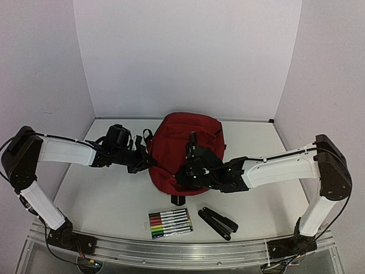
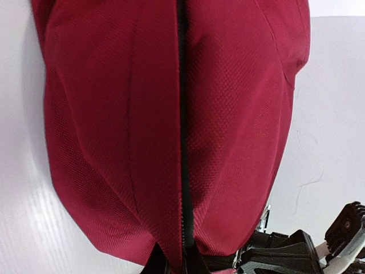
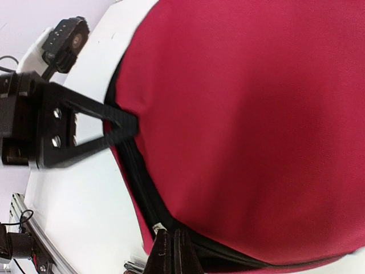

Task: Pack the student bag
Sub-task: Zip the student bag at the center of the board.

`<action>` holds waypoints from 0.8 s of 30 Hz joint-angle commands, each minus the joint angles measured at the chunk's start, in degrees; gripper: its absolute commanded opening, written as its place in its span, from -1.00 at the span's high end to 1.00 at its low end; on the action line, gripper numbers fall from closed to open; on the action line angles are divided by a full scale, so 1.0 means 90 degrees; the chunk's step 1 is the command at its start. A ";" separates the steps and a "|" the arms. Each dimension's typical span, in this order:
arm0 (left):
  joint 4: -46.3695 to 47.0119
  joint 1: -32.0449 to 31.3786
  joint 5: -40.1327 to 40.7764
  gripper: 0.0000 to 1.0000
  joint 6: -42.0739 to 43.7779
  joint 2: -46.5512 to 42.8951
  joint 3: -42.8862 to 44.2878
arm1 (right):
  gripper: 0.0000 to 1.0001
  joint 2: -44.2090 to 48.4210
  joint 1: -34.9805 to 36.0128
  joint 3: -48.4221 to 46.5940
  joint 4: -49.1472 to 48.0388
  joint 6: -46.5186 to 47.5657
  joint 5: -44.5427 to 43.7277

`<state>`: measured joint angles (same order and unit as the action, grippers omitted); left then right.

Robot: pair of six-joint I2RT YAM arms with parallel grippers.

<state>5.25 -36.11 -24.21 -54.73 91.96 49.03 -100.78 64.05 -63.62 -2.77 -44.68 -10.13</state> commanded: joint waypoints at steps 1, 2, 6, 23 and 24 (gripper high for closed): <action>-0.0381 0.0790 0.0129 1.00 0.0616 -0.0512 0.0137 | 1.00 0.0357 0.0051 0.0129 0.0058 -0.0065 -0.0286; -0.0536 0.0917 0.0139 1.00 0.0771 -0.0528 0.0223 | 1.00 0.0379 0.0052 0.0136 0.0076 -0.0065 -0.0335; -0.0838 0.1553 -0.0046 1.00 0.1113 -0.0493 0.0388 | 1.00 0.0440 0.0044 0.0182 0.0120 -0.0084 -0.0500; -0.0028 0.2726 -0.1239 0.92 0.1236 0.1201 0.1559 | 1.00 0.0064 -0.0271 -0.0010 0.0090 0.0198 -0.0576; -0.0097 0.2728 -0.1206 0.76 0.1262 0.1063 0.1458 | 1.00 0.0053 -0.0271 -0.0017 0.0056 0.0214 -0.0543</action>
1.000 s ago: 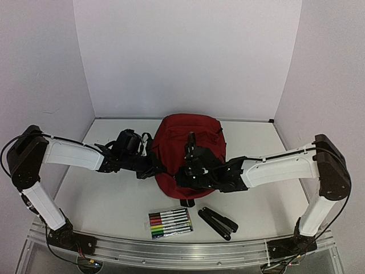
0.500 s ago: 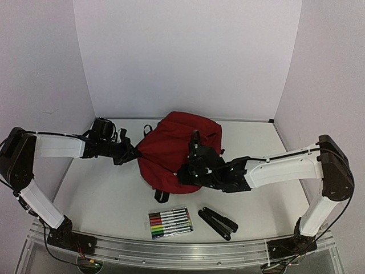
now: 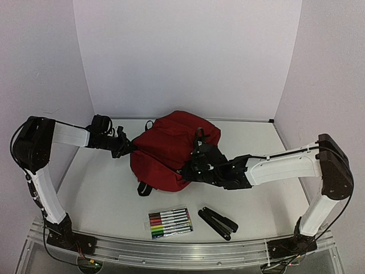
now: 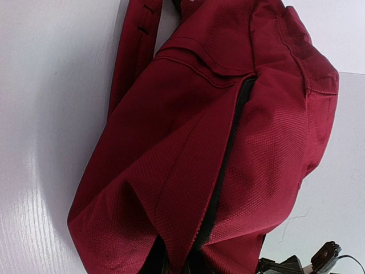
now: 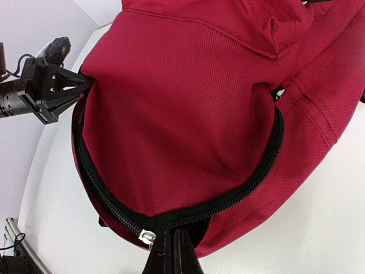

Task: Pack the student bag
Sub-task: Zip the student bag at the center of the board.

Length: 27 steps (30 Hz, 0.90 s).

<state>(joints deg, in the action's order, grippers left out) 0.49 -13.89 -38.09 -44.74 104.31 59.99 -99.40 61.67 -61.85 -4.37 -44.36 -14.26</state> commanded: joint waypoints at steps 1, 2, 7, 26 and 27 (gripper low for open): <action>0.0331 0.0259 0.0413 0.55 0.0196 -0.0484 0.0114 | 1.00 -0.0118 -0.0007 -0.0218 0.0187 0.0193 -0.0040; 0.0203 0.0255 0.0524 0.30 0.0244 -0.0688 -0.0027 | 1.00 -0.0146 -0.0007 -0.0220 0.0135 0.0213 0.0010; -0.0378 0.0131 0.1032 -0.35 0.0337 -0.1913 -0.0879 | 1.00 -0.0384 0.0007 -0.0313 -0.0107 0.0268 0.0376; 0.0704 -0.2254 0.2115 -0.49 -0.1641 -0.2916 -0.2413 | 1.00 -0.0889 0.0265 -0.0711 -0.0538 0.0273 0.0379; 0.0806 -0.2343 0.2132 -0.49 -0.1663 -0.2804 -0.2363 | 1.00 -0.0877 0.0273 -0.0695 -0.0540 0.0275 0.0367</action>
<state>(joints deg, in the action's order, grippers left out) 1.16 -32.48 -21.01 -56.81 75.73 36.90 -106.93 63.63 -66.87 -7.31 -41.87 -10.11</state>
